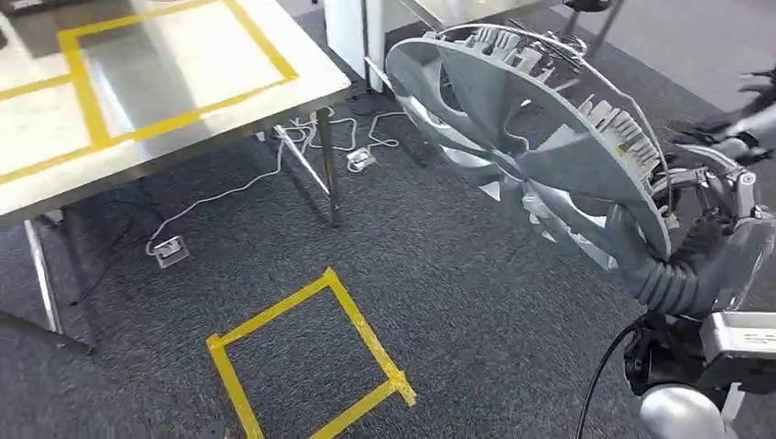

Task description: Take the parts from the cabinet and place them on the table.

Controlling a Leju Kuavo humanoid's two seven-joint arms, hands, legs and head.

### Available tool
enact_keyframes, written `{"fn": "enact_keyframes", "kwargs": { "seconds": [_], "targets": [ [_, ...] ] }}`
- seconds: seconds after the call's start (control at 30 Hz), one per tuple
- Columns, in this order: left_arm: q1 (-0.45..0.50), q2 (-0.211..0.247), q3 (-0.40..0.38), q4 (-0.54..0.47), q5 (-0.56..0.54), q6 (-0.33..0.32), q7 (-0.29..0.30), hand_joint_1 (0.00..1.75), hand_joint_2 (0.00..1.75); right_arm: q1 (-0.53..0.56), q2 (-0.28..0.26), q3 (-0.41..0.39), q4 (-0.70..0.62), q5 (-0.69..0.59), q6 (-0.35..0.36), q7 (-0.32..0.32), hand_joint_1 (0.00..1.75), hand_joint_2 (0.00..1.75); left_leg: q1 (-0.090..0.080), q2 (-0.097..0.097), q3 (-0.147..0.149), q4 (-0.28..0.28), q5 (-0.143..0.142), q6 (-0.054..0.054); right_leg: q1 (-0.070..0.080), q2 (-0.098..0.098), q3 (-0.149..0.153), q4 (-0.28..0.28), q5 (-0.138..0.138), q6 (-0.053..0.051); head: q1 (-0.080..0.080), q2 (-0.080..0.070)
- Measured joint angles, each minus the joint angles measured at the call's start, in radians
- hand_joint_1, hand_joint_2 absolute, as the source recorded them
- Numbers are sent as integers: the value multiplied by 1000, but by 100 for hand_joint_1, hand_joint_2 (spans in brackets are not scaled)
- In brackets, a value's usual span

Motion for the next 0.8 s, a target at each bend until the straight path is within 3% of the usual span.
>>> {"fn": "enact_keyframes", "kwargs": {
  "seconds": [0.03,0.07,0.13,0.17,0.2,0.23,0.33,0.37,0.4,0.43,0.5,0.53,0.57,0.6,0.63,0.67,0.7,0.73,0.77,0.8],
  "targets": [
    [3,0,0,0,1,0,0,0,175,2,-2,2,0,-2,0,7,175,175,-2,-18,1,0,0,1,0,4,-28,50,-9,-1,5,0],
    [6,0,0,0,2,0,0,0,175,4,-3,5,0,-2,-1,10,175,175,-5,-35,3,0,1,1,1,7,-32,48,11,-6,9,0],
    [9,2,0,0,3,0,0,0,175,4,-3,8,-4,-1,0,14,175,175,-8,-62,7,1,1,1,3,18,6,-64,102,-20,16,0],
    [9,1,0,-1,3,-1,0,0,175,2,-5,8,-8,-1,1,20,175,175,-9,-73,10,1,1,1,4,35,35,-145,152,-28,18,0],
    [9,-2,0,-1,3,-2,-1,0,175,0,-6,8,-12,2,2,24,175,175,-8,-80,7,0,1,1,5,75,52,-199,168,-36,19,0],
    [7,-3,0,-1,3,-4,-2,0,175,0,-8,10,-15,5,3,30,175,175,-12,-90,2,4,1,-1,4,82,59,-213,170,-39,14,0],
    [11,-9,0,-1,0,-11,-6,0,175,-13,-12,14,-22,13,14,46,175,175,-4,-108,-13,-1,13,-21,11,57,64,-237,160,-45,19,0],
    [11,-9,0,-1,1,-11,-6,0,175,-16,-12,14,-23,18,15,49,175,175,-9,-90,-16,1,6,-24,2,44,68,-254,169,-45,20,0],
    [11,-10,0,-1,0,-12,-7,0,175,-19,-11,18,-24,21,20,54,175,175,-15,-15,-20,13,-10,-32,2,36,73,-260,172,-47,16,0],
    [10,-11,0,-1,1,-15,-7,0,175,-21,-11,19,-25,26,22,56,175,175,-8,11,-43,59,-47,-39,3,27,74,-262,174,-53,0,0],
    [10,-13,0,-1,0,-18,-8,0,175,-26,-10,22,-26,31,26,61,175,175,4,11,-111,203,-114,-50,2,4,74,-261,173,-53,-9,0],
    [11,-13,0,-1,-2,-18,-8,0,175,-26,-10,24,-26,32,27,63,175,175,9,9,-140,259,-130,-57,2,-9,74,-261,173,-53,-17,0],
    [14,-13,0,-1,-4,-18,-7,0,175,-26,-10,27,-25,32,27,64,175,175,14,10,-146,269,-122,-62,0,-21,75,-261,171,-51,-22,0],
    [16,-13,0,-1,-5,-18,-6,0,175,-26,-9,29,-24,32,27,64,175,175,18,11,-133,243,-95,-67,-1,-31,75,-260,169,-47,-26,0],
    [16,-13,0,-1,-6,-17,-5,0,175,-28,-8,32,-23,32,27,64,175,175,21,20,-97,176,-51,-71,-3,-43,77,-257,166,-42,-29,0],
    [16,-13,0,-1,-6,-14,-3,0,175,-29,-8,35,-23,30,26,64,175,175,21,40,-49,91,-8,-73,-6,-52,78,-252,161,-35,-32,0],
    [16,-13,0,-1,-6,-13,-3,0,175,-31,-7,39,-23,28,26,63,175,175,17,95,-15,23,3,-73,-5,-61,80,-246,155,-26,-36,0],
    [14,-13,0,-1,-6,-12,-3,0,175,-30,-7,40,-23,27,24,61,175,175,0,120,-8,10,-7,-67,2,-67,78,-239,149,-18,-47,0],
    [13,-13,0,-1,-6,-12,-2,0,175,-31,-7,43,-22,24,23,60,175,175,4,106,-12,12,-7,-48,5,-76,80,-239,148,-14,-42,0],
    [14,-11,0,-1,-6,-12,-2,0,175,-33,-7,44,-20,19,23,58,175,175,2,94,-14,12,-7,-40,5,-89,84,-242,148,-13,-34,0]
  ]
}}
